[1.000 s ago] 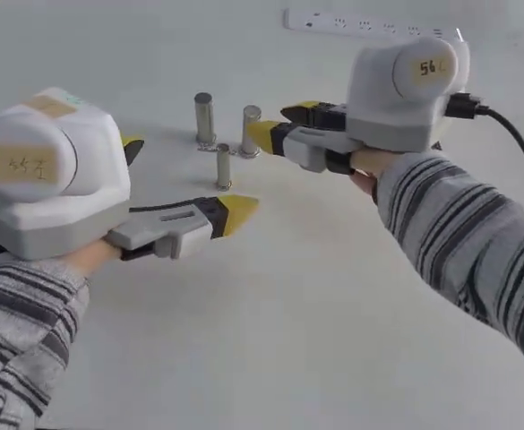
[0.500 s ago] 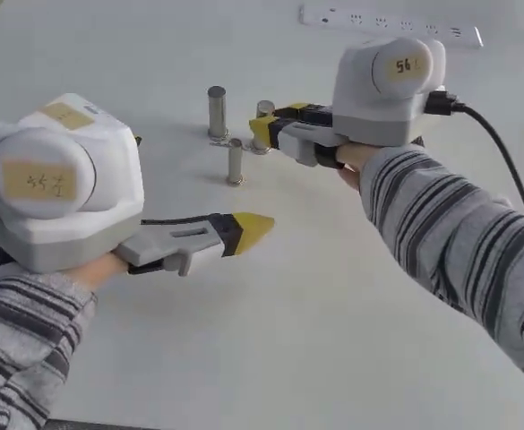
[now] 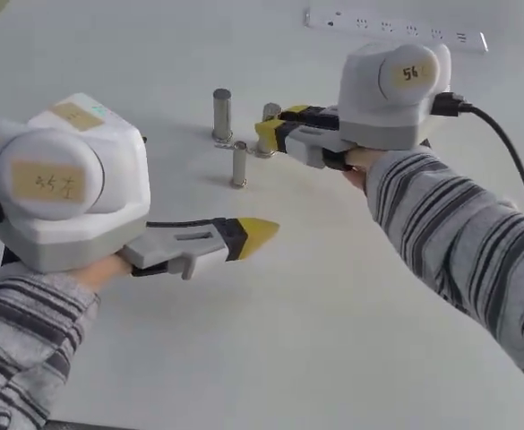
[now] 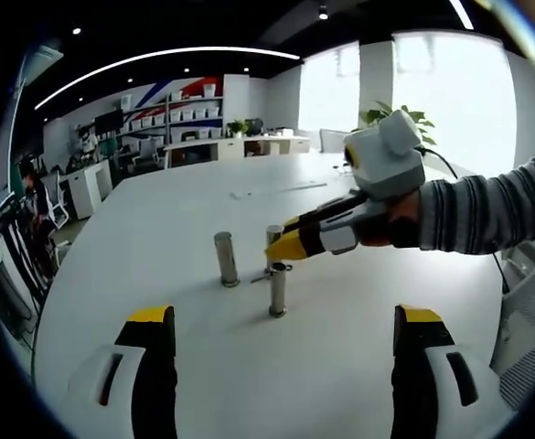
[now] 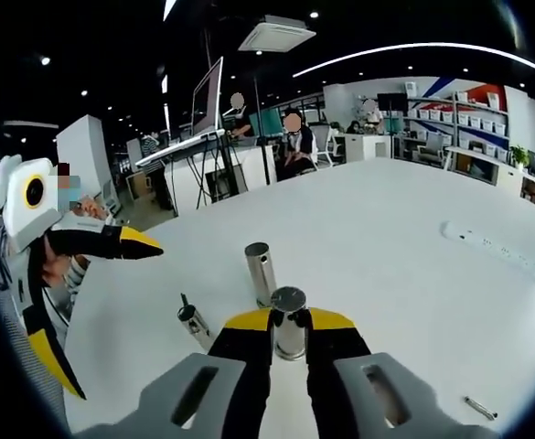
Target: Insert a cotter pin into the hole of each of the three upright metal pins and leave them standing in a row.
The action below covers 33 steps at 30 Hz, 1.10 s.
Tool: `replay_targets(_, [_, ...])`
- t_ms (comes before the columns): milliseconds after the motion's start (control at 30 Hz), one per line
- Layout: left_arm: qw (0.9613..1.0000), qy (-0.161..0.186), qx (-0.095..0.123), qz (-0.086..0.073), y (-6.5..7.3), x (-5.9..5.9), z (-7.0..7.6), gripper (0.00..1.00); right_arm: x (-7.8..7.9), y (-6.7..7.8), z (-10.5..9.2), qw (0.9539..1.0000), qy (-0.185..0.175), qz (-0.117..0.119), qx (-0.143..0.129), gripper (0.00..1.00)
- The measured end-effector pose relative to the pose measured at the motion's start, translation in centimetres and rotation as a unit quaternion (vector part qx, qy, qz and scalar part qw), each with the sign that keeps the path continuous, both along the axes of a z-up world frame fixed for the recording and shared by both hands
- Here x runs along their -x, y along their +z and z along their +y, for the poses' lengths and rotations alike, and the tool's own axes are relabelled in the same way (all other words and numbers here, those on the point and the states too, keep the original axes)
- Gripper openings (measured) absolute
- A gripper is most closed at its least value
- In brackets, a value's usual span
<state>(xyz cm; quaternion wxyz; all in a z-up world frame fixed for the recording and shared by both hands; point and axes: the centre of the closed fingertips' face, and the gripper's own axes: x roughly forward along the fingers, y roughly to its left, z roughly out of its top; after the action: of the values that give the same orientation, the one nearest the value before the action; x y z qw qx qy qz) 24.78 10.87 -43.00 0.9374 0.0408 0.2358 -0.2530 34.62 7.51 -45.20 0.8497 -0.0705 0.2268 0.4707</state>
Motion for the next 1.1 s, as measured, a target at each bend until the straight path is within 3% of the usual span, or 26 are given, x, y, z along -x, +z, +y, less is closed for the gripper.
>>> replay_targets(100, [0.9998,-0.013,-0.012,-0.002,-0.1,0.2,-0.3,0.99,0.8,0.1,-0.4,0.9992,0.038,-0.012,0.011,0.08])
replay_targets(267, [0.9994,-0.030,-0.014,-0.004,-0.1,0.4,-0.9,0.99,1.9,0.3,-1.5,0.9963,0.079,-0.025,0.022,0.08])
replay_targets(467, [0.9992,-0.038,-0.011,-0.004,-0.1,0.5,-1.2,0.99,3.4,0.5,-2.8,0.9924,0.118,-0.023,0.025,0.08])
replay_targets(700, [0.9990,-0.045,-0.002,-0.005,0.1,0.7,-1.5,0.99,6.4,0.8,-3.1,0.9843,0.172,-0.022,0.034,0.08])
replay_targets(867, [0.9990,-0.045,-0.001,-0.006,0.1,0.6,-1.5,0.99,7.6,0.5,-3.0,0.9812,0.186,-0.024,0.045,0.08])
replay_targets(1100, [0.9991,-0.043,0.002,-0.006,0.1,0.6,-1.4,0.99,8.7,0.0,-3.2,0.9812,0.186,-0.021,0.048,0.08])
